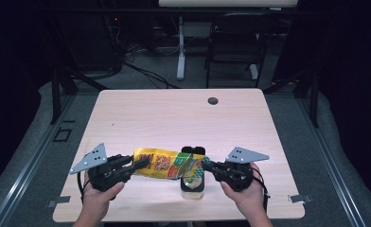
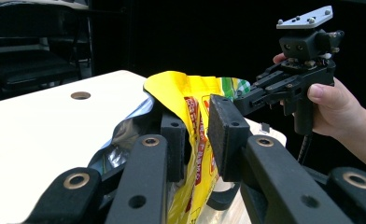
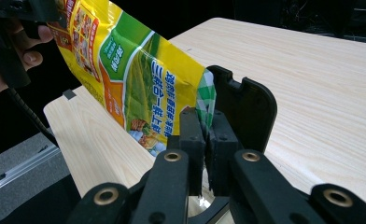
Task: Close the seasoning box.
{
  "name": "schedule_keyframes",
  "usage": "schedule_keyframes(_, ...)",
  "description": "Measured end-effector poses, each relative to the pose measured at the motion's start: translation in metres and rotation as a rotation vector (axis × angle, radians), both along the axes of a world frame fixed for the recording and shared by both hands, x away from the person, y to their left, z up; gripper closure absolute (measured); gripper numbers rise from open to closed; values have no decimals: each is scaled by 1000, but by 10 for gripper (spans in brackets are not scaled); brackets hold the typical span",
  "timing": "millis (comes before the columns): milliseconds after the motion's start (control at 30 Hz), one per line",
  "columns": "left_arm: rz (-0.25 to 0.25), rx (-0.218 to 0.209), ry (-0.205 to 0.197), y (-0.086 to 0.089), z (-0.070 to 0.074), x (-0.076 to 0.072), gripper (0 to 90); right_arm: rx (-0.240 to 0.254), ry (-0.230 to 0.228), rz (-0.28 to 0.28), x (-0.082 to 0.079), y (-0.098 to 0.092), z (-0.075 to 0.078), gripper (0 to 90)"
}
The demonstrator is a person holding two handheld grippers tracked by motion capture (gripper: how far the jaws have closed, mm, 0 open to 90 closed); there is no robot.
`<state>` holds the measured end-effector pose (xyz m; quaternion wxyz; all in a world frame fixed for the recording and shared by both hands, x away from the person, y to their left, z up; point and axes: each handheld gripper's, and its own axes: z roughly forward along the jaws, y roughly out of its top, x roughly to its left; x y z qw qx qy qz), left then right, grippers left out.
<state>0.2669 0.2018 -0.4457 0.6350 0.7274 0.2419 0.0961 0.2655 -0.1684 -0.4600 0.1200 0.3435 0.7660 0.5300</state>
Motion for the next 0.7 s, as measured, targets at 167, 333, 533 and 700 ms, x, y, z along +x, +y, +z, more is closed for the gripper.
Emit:
schedule_keyframes(167,-1,-4,0,-1,0,0,769,0,2,0,0,-1,0,872)
schedule_keyframes(333,-3,-9,1,-2,1,1,769,7,6,-3,0,-1,-1,872)
schedule_keyframes(533,-5,-12,-5,-4,2,1,771,6,8,-6,1,-3,-2,872)
schedule_keyframes(700,-5,-16,-2,-5,2,1,772,-2,10,-2,1,-4,-2,871)
